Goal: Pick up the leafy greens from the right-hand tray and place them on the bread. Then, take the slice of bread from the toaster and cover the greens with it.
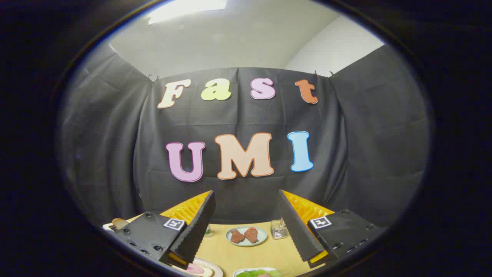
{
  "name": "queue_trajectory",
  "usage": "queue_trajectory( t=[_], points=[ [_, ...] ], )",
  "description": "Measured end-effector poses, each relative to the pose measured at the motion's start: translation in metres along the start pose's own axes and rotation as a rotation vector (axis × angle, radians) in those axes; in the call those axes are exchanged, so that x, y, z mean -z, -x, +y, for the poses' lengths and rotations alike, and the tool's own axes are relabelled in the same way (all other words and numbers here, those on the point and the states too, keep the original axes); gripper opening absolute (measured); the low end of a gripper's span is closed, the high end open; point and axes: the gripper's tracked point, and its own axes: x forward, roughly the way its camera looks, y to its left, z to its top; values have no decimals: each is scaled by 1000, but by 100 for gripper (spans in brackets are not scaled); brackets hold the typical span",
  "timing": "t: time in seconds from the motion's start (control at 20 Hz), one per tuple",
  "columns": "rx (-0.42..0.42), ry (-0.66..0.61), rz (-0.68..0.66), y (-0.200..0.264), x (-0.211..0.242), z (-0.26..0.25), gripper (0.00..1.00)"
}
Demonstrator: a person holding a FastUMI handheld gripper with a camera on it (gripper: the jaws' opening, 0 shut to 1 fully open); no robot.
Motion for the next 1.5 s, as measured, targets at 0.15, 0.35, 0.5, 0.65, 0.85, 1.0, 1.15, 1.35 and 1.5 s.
queue_trajectory(
  t=[0.15,0.35,0.5,0.65,0.85,1.0,1.15,1.35,1.5],
  points=[
    [-34,-4,-13,0,-4,6,100],
    [-34,21,-34,-1,-10,3,100],
    [-36,25,-33,-2,-8,2,100],
    [-34,26,-27,-5,-6,-1,100],
    [-37,33,-16,-7,-2,-5,100],
    [-44,34,-6,-9,2,-8,100],
    [-54,34,9,-11,8,-12,100],
    [-101,60,26,-15,13,-13,100],
    [-149,88,57,-18,21,-14,100]
  ],
)
